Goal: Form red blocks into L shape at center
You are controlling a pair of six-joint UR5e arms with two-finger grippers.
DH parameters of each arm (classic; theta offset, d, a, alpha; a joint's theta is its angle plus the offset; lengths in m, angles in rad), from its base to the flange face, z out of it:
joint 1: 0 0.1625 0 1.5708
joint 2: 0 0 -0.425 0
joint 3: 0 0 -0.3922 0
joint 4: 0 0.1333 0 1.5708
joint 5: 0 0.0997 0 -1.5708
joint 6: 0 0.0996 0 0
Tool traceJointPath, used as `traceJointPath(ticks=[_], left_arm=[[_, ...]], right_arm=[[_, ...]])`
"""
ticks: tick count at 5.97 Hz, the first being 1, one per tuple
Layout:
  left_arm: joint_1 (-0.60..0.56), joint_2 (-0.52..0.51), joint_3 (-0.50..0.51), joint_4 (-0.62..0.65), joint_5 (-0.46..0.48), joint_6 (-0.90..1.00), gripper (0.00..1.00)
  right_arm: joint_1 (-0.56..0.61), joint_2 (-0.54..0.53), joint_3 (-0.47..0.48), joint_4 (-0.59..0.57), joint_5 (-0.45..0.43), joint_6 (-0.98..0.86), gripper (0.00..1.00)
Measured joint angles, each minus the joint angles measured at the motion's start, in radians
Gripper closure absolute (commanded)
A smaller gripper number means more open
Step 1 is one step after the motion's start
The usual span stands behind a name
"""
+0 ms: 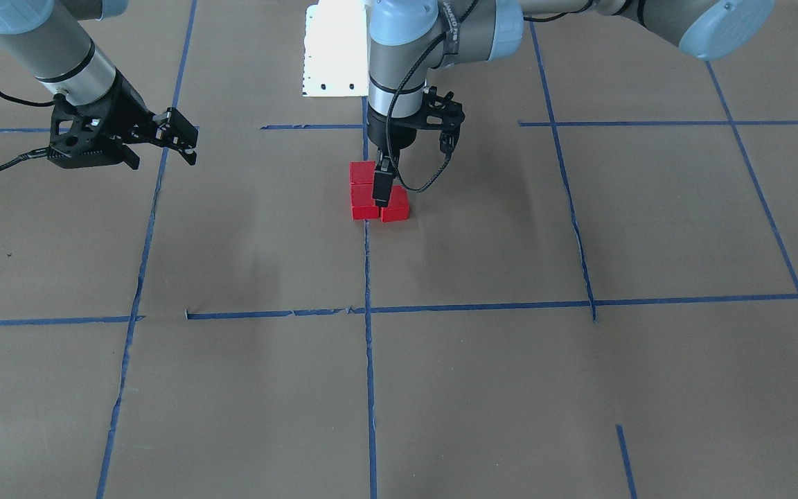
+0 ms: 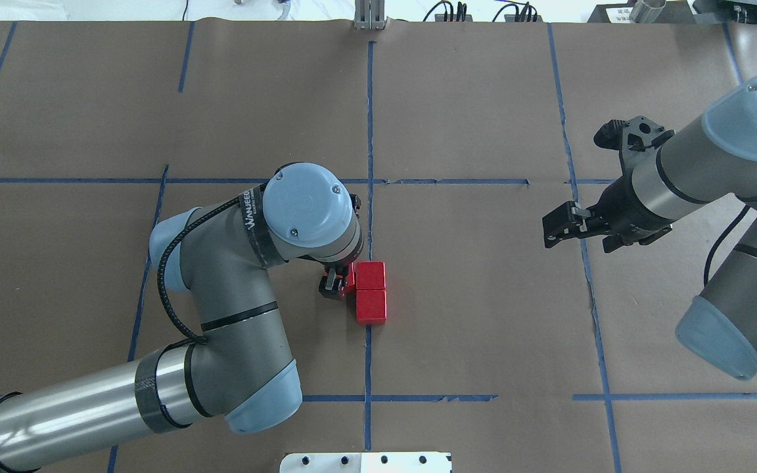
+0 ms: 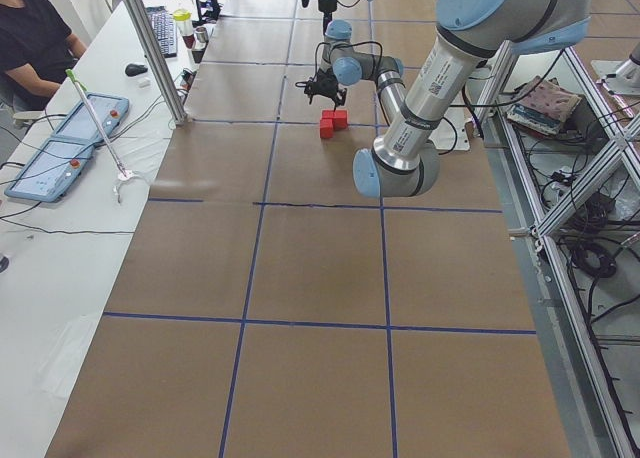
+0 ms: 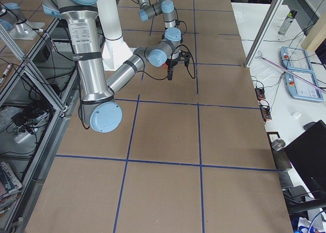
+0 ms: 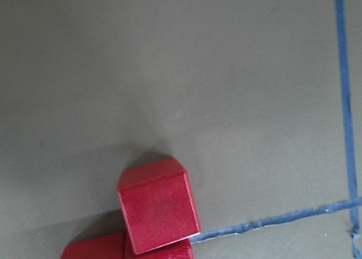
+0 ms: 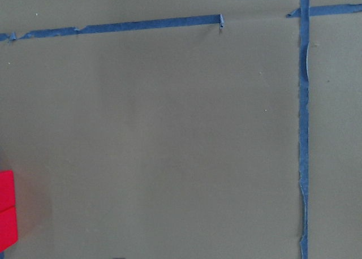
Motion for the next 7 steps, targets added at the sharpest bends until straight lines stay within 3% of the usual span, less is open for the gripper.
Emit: traceJointPath(ticks=[2,4,5,7], left_arm=[[-0.009,0.116,-0.155,0.012,-0.057,0.315,0.00],[-0.086,0.251,-0.298,0.016,-0.126,0.673,0.00],[-0.145,0.336,-0.360,0.022,-0.174,0.903,0.00],[-0.290,0.517,-0.389,0.029,-0.261,1.357,0.00]], right_arm=[[0.096,-0.037,0.002,-0.004,0.022,-0.003,0.00],[0.214,-0.107,-0.006,-0.005,0.103,-0.047,0.00],[0.277,-0.145,-0.018,-0.005,0.144,-0.106,0.00],[0.423,-0.225,-0.075,-0.007,0.179,-0.350,0.00]])
